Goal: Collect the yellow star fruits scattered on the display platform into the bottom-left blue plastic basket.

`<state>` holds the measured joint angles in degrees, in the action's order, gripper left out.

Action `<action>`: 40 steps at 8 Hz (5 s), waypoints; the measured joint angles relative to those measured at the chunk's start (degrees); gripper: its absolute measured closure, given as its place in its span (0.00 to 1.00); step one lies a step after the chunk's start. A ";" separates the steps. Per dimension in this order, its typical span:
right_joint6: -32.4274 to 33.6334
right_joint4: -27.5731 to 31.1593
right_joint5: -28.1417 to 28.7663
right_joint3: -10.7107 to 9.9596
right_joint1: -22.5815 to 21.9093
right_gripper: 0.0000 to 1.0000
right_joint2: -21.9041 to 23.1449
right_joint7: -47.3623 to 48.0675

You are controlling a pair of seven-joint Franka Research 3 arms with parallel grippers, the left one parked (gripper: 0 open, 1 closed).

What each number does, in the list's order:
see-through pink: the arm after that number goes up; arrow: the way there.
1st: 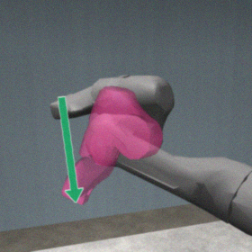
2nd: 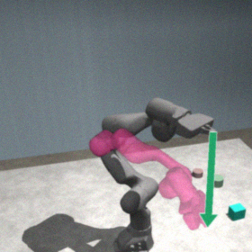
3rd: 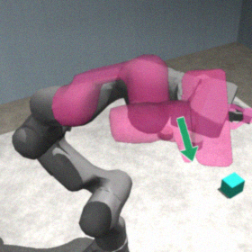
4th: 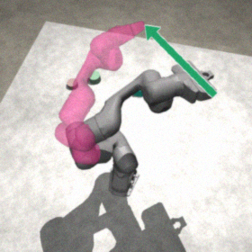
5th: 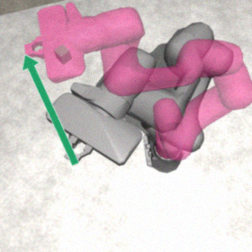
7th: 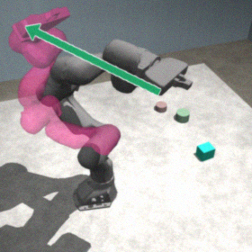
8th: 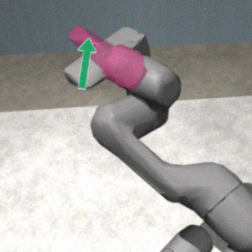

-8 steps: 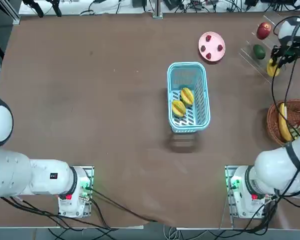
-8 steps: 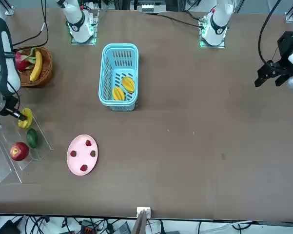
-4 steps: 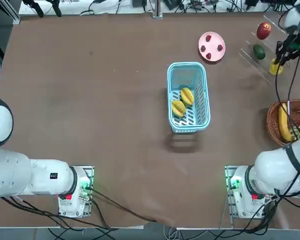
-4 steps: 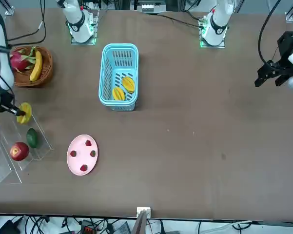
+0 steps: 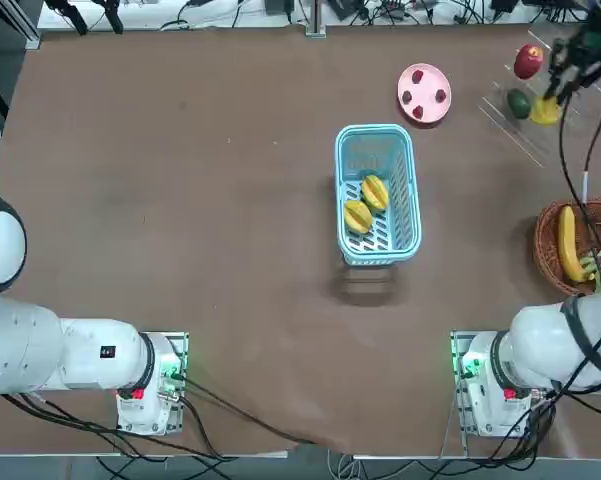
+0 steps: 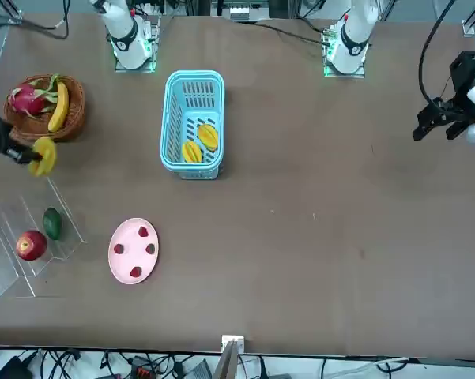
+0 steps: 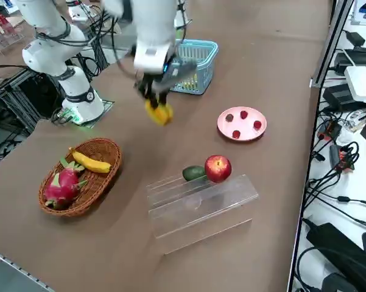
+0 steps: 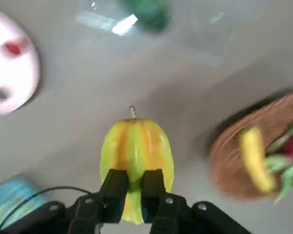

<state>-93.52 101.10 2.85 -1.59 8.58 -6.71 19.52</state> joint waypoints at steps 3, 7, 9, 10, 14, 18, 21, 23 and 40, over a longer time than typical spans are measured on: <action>3.27 0.14 6.83 2.45 -16.36 0.79 4.23 21.73; -8.10 2.96 7.96 2.76 -35.98 0.79 -0.13 41.25; -10.90 6.03 7.95 2.56 -39.04 0.81 -1.94 41.55; -11.14 7.37 7.95 2.51 -39.92 0.74 -2.00 41.55; -10.39 7.82 5.72 0.78 -40.61 0.04 0.44 40.96; -0.27 -0.95 -2.01 -6.57 -34.14 0.00 3.99 19.74; 6.58 -8.96 -3.53 -12.76 -28.25 0.00 4.90 -2.27; 8.90 -11.13 -3.60 -16.92 -27.47 0.00 5.74 -14.32; 11.08 -17.18 -5.35 4.34 -9.79 0.00 5.72 -18.28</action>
<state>-82.44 83.92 -2.50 2.75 -1.21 -0.99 1.24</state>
